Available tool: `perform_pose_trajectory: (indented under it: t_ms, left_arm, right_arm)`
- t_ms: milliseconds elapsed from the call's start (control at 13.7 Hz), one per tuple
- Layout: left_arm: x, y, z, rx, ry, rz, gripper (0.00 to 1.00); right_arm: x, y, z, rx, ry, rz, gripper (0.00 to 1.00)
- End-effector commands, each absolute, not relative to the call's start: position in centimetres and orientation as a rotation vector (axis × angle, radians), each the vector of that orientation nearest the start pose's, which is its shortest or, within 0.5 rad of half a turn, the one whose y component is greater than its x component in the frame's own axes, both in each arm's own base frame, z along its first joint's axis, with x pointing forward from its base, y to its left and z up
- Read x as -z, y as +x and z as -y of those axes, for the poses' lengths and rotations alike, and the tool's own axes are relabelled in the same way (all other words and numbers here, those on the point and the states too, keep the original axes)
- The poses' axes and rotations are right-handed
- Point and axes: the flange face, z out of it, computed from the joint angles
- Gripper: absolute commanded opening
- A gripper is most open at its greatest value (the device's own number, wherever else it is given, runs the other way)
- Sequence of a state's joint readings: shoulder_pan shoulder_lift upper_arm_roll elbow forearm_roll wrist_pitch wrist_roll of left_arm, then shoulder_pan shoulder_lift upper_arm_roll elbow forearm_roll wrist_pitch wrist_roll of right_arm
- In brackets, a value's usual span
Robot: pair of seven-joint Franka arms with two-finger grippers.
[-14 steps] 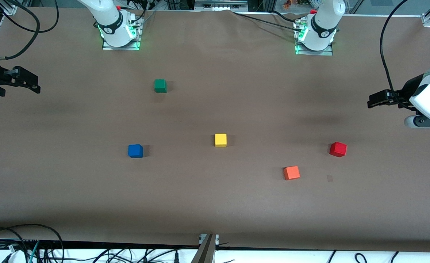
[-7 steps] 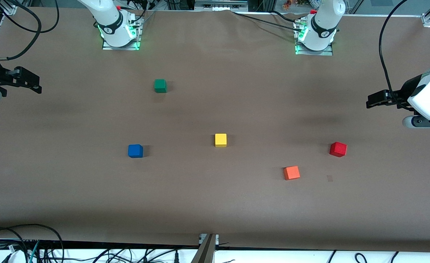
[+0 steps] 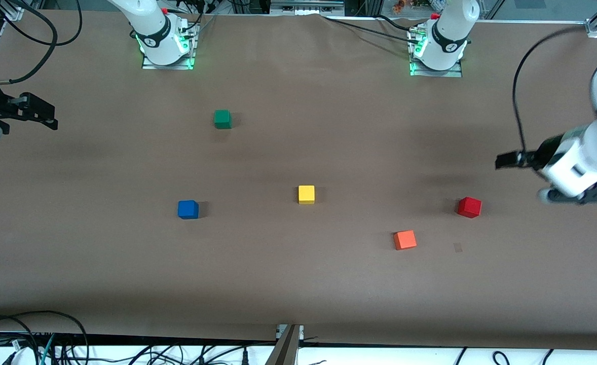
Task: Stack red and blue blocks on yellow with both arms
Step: 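Lower the left gripper over the red cube and close on it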
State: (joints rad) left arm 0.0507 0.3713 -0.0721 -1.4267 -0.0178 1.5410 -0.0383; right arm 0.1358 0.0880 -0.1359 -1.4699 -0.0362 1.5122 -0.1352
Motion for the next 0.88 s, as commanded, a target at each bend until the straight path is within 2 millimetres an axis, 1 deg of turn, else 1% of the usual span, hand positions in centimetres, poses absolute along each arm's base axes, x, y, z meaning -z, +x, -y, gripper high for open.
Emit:
perform_pose_trajectory:
  t_ms: [0, 219, 365, 510, 656, 729, 802]
  left_arm:
    - [-40.4, 65.2, 0.9, -0.424, -3.139, -0.092, 1.00]
    - [-34.3, 64.4, 0.2, -0.328, -3.112, -0.241, 1.00]
    - [-30.5, 63.3, -0.6, -0.254, -3.116, -0.329, 1.00]
    - [-27.9, 62.2, -0.6, -0.192, -3.112, -0.401, 1.00]
    - [-26.1, 61.6, -1.1, -0.113, -3.081, -0.481, 1.00]
    - [-25.1, 61.1, -1.7, -0.091, -3.085, -0.470, 1.00]
    - [-24.0, 60.4, -1.8, -0.065, -3.085, -0.471, 1.00]
  right_arm:
    - [-62.2, 57.7, 0.5, -0.086, -3.163, 0.220, 1.00]
    - [-62.3, 57.7, 0.5, -0.078, -3.162, 0.220, 1.00]
    - [-62.3, 57.7, 0.5, -0.080, -3.162, 0.220, 1.00]
    - [-62.3, 57.7, 0.5, -0.083, -3.162, 0.220, 1.00]
    - [-62.2, 57.7, 0.5, -0.088, -3.164, 0.227, 1.00]
    - [-62.2, 57.7, 0.4, -0.088, -3.164, 0.229, 1.00]
    - [-62.0, 57.7, 0.1, -0.093, -3.165, 0.232, 1.00]
